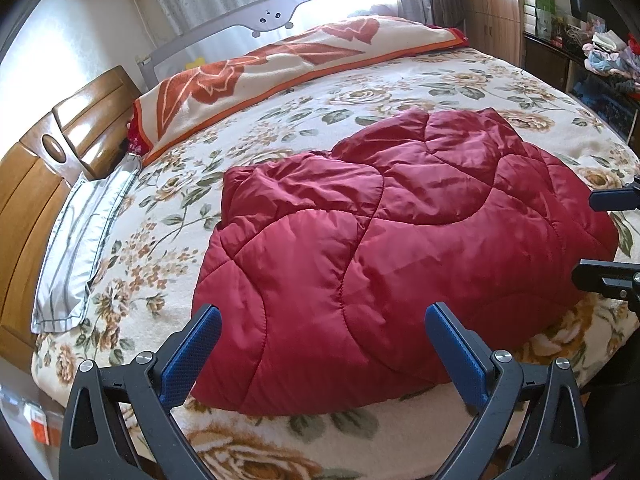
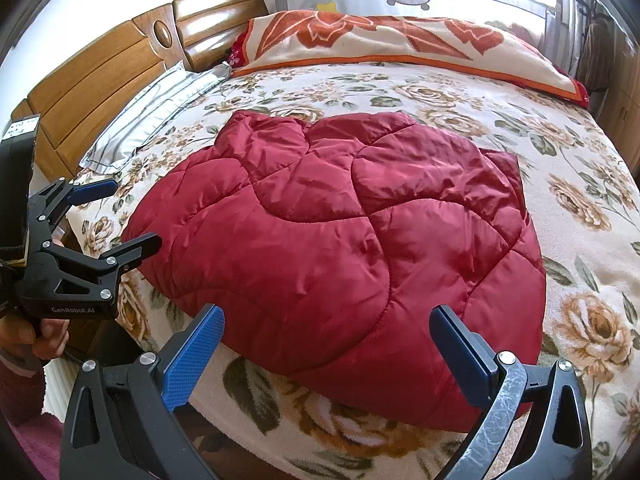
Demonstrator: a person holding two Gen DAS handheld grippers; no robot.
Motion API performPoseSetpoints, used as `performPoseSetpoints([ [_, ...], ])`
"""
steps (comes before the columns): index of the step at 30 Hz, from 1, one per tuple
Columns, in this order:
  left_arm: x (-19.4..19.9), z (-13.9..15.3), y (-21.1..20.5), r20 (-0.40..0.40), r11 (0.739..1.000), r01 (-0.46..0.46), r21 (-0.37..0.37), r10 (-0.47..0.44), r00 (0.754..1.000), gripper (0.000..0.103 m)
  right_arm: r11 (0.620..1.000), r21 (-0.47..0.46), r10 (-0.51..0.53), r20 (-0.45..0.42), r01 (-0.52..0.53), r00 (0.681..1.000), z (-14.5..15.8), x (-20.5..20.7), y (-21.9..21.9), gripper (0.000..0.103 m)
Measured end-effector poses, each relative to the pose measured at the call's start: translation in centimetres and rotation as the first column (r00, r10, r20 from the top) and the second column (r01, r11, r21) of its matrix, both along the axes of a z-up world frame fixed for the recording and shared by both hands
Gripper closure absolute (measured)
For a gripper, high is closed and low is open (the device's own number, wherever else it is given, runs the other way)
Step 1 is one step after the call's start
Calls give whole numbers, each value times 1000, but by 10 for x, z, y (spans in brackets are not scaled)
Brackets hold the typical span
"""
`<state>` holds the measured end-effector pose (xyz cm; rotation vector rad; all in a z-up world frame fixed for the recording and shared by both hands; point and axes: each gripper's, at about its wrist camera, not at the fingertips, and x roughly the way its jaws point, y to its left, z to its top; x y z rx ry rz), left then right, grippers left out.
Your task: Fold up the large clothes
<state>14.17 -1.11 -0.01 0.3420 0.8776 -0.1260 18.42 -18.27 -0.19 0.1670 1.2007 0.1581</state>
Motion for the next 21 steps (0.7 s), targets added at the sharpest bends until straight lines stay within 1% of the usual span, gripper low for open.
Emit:
performPoseSetpoints([
  [14, 1, 0, 0, 5, 1000, 2, 1, -2, 1000, 1, 1000, -1, 1, 0, -1, 1000, 1, 1, 0, 0],
  [21, 8, -2, 5, 4, 1000, -6, -5, 6, 1000, 1, 1000, 0, -6, 2, 6, 1000, 4, 7, -3, 0],
])
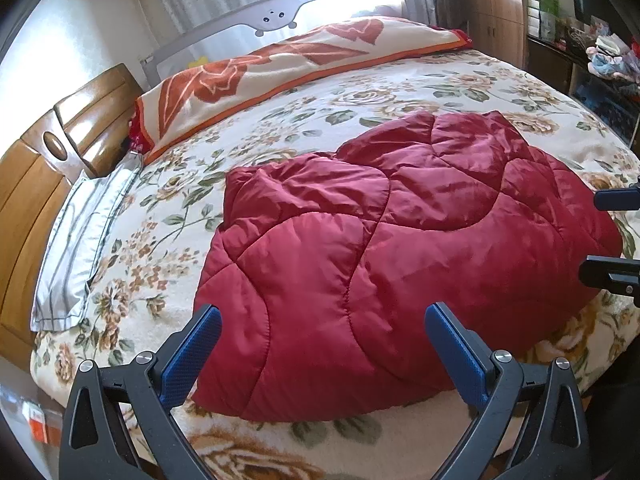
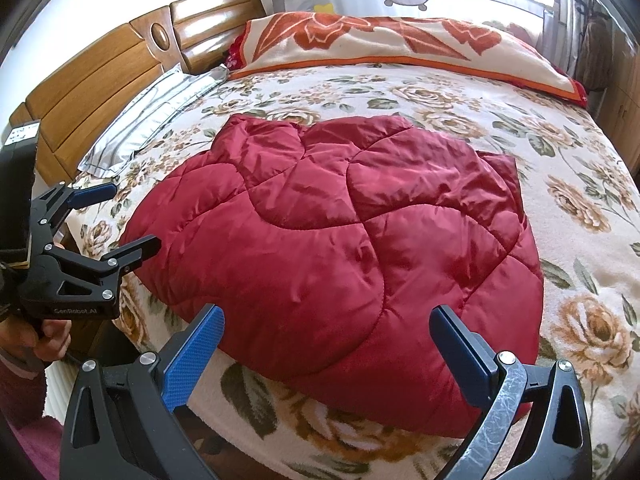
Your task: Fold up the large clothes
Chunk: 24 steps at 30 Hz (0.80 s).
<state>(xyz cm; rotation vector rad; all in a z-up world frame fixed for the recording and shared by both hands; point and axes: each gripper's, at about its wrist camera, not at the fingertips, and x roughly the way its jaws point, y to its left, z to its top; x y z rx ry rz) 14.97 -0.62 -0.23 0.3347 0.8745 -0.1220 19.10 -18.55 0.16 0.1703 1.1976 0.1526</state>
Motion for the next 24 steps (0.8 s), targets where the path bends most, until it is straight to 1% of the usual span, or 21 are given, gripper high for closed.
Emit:
performPoseSetpoints([
  [24, 9, -1, -2, 1, 1000, 4, 17, -4, 1000, 1, 1000, 8, -8, -4, 8, 1000, -4, 9, -2, 0],
])
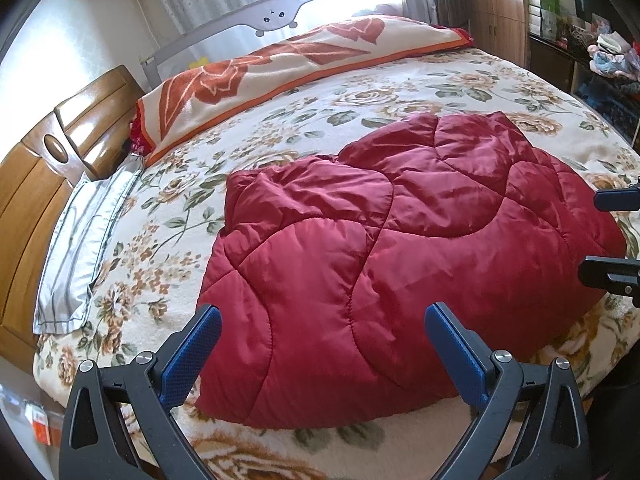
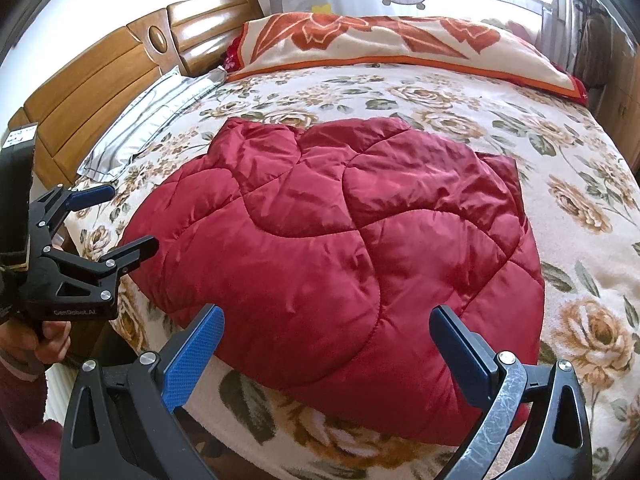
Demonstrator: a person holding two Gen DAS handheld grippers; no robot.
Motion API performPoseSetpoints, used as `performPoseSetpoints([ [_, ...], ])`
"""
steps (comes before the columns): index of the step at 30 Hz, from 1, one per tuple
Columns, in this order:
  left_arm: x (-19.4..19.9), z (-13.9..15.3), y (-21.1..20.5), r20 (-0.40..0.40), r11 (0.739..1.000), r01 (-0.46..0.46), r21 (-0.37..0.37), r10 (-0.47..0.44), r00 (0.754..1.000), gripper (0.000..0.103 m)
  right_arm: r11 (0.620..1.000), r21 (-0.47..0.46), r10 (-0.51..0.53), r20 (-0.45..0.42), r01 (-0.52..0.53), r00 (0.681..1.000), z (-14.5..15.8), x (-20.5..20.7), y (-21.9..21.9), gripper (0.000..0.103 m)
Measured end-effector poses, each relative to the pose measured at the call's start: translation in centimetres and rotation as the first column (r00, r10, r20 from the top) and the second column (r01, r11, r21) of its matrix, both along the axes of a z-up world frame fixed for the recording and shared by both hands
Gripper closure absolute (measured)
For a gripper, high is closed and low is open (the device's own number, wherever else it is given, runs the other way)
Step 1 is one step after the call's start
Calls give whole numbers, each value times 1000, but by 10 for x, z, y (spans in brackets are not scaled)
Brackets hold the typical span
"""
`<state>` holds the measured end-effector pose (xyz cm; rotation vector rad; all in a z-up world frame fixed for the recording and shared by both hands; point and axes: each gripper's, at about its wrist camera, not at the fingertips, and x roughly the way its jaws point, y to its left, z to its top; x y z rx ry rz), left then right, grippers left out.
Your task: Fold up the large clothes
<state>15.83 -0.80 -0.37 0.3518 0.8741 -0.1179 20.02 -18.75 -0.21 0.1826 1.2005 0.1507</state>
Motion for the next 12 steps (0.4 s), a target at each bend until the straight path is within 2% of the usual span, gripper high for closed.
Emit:
performPoseSetpoints([
  [12, 4, -1, -2, -10, 1000, 11, -10, -11, 1000, 1, 1000, 7, -7, 1, 7, 1000, -3, -1, -4, 0],
])
